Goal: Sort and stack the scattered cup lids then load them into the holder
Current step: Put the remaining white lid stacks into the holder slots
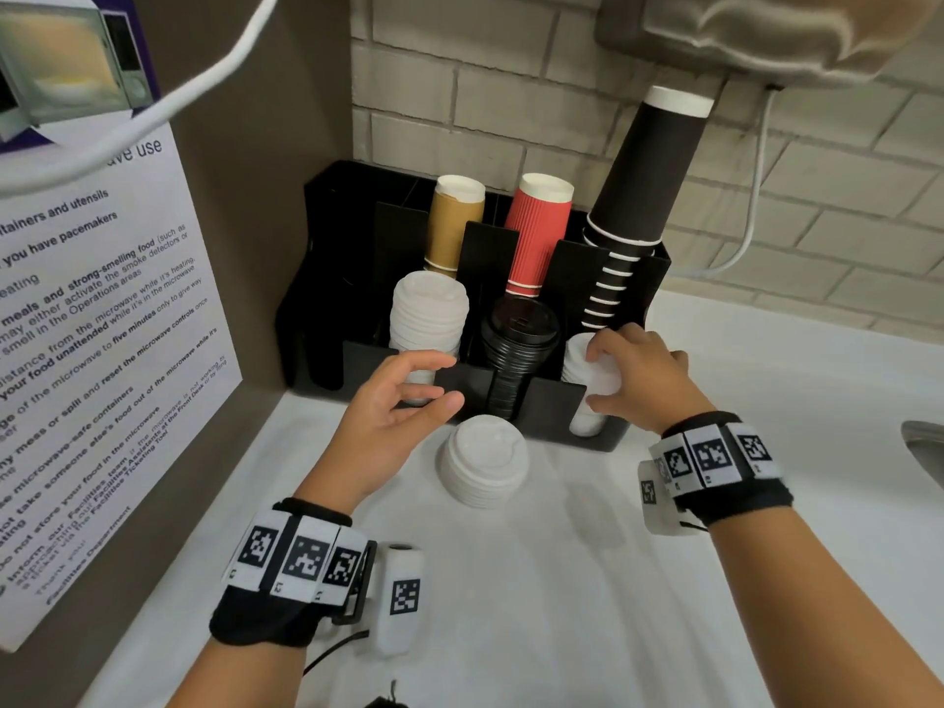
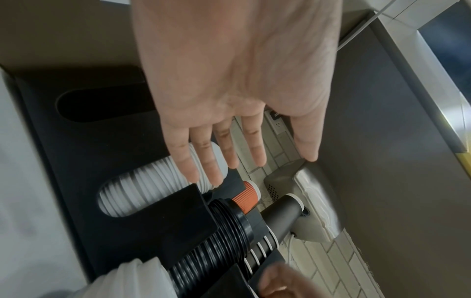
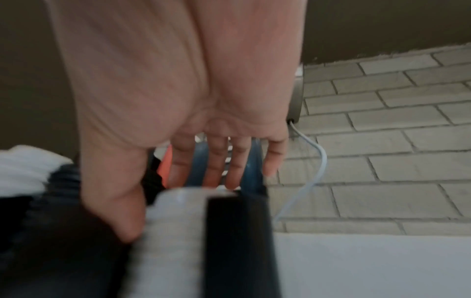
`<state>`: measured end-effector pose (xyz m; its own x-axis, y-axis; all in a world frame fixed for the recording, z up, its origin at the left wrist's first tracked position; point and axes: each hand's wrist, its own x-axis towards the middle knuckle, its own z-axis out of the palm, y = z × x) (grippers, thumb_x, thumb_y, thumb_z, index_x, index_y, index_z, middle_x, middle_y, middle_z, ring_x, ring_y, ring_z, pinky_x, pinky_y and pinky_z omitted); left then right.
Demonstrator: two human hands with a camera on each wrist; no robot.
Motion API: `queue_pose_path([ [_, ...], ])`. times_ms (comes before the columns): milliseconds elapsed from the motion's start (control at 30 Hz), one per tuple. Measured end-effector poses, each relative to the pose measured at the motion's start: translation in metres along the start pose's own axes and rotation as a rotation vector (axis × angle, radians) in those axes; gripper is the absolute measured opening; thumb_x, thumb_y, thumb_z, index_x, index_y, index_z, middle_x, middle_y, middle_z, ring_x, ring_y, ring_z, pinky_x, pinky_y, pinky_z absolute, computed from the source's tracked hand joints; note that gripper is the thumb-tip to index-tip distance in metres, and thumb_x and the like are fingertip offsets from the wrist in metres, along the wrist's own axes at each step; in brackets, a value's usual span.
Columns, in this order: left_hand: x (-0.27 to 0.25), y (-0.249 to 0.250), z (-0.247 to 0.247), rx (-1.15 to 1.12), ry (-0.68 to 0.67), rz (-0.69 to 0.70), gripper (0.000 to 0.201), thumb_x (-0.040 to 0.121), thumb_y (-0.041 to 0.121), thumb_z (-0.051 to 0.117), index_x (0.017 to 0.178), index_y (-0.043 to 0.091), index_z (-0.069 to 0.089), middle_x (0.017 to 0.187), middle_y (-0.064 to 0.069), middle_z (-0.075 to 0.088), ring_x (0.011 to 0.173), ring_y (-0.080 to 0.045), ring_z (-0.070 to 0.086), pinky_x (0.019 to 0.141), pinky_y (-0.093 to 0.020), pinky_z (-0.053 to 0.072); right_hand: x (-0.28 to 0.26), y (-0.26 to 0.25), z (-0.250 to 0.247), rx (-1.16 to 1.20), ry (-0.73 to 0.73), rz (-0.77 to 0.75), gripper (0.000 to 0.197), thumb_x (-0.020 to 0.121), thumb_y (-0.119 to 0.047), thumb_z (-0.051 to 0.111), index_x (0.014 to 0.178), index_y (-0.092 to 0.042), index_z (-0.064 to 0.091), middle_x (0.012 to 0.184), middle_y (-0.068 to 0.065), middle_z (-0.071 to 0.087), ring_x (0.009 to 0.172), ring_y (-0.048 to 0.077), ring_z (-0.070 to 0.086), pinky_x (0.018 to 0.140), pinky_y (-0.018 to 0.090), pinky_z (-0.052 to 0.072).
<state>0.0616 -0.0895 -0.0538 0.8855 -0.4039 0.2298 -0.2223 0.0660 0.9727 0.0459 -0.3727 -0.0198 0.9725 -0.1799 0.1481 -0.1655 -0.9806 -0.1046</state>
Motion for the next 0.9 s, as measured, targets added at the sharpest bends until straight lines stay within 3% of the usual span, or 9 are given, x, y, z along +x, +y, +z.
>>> queue_pose_path([
  [67, 0.000, -0.001, -0.001, 0.006, 0.007, 0.001, 0.037, 0.076, 0.038, 0.064, 0.112, 0.030, 0.062, 0.112, -0.002, 0.061, 0.092, 0.006, 0.061, 0.078, -0.008, 0.044, -0.007, -0.013, -0.004, 0.119, 0.125, -0.070, 0.038, 0.071, -0.016, 0.075, 0.105, -0.016, 0.057, 0.104, 0.003, 0.048, 0.100, 0.027, 0.049, 0.082, 0.037, 0.037],
  [133, 0.001, -0.003, -0.003, 0.013, 0.019, -0.005, 0.032, 0.080, 0.034, 0.065, 0.112, 0.030, 0.062, 0.113, -0.004, 0.062, 0.094, 0.003, 0.062, 0.078, -0.008, 0.044, -0.017, -0.034, -0.007, 0.359, 0.130, -0.185, 0.029, 0.074, -0.015, 0.076, 0.097, -0.010, 0.060, 0.098, 0.005, 0.054, 0.092, 0.023, 0.053, 0.081, 0.037, 0.045],
  [233, 0.002, -0.005, -0.005, 0.034, 0.040, -0.010, 0.024, 0.088, 0.022, 0.066, 0.111, 0.029, 0.062, 0.115, 0.000, 0.064, 0.099, -0.005, 0.065, 0.080, -0.010, 0.045, -0.028, -0.066, 0.001, 0.436, -0.165, -0.286, 0.031, 0.078, -0.027, 0.076, 0.100, -0.015, 0.058, 0.102, 0.003, 0.053, 0.093, 0.018, 0.053, 0.084, 0.028, 0.046],
  [300, 0.002, -0.006, -0.007, 0.048, 0.047, 0.000, 0.024, 0.090, 0.017, 0.066, 0.112, 0.026, 0.062, 0.117, 0.006, 0.064, 0.098, -0.005, 0.065, 0.080, -0.011, 0.046, -0.031, -0.081, 0.015, 0.343, -0.358, -0.258, 0.041, 0.078, -0.038, 0.075, 0.108, -0.021, 0.051, 0.111, 0.002, 0.045, 0.100, 0.021, 0.050, 0.089, 0.032, 0.045],
  [367, 0.001, -0.006, -0.008, 0.052, 0.055, 0.012, 0.024, 0.091, 0.015, 0.065, 0.112, 0.026, 0.062, 0.118, 0.009, 0.063, 0.096, -0.002, 0.065, 0.080, -0.011, 0.046, -0.031, -0.090, 0.029, 0.251, -0.425, -0.209, 0.052, 0.076, -0.043, 0.075, 0.113, -0.024, 0.044, 0.115, 0.001, 0.038, 0.105, 0.026, 0.047, 0.093, 0.041, 0.044],
  [467, 0.001, -0.006, -0.010, 0.048, 0.067, 0.024, 0.025, 0.090, 0.014, 0.066, 0.110, 0.028, 0.062, 0.117, 0.010, 0.063, 0.093, 0.001, 0.064, 0.079, -0.010, 0.046, -0.030, -0.097, 0.043, 0.229, -0.420, -0.169, 0.059, 0.071, -0.043, 0.078, 0.112, -0.023, 0.040, 0.115, 0.001, 0.034, 0.102, 0.031, 0.047, 0.091, 0.045, 0.046],
  [900, 0.002, -0.007, -0.011, 0.052, 0.078, 0.023, 0.025, 0.090, 0.013, 0.066, 0.112, 0.026, 0.062, 0.115, 0.010, 0.062, 0.094, -0.001, 0.064, 0.079, -0.012, 0.047, -0.029, -0.100, 0.053, 0.344, -0.320, -0.130, 0.063, 0.061, -0.037, 0.080, 0.104, -0.026, 0.035, 0.109, 0.001, 0.032, 0.094, 0.032, 0.046, 0.080, 0.038, 0.046],
])
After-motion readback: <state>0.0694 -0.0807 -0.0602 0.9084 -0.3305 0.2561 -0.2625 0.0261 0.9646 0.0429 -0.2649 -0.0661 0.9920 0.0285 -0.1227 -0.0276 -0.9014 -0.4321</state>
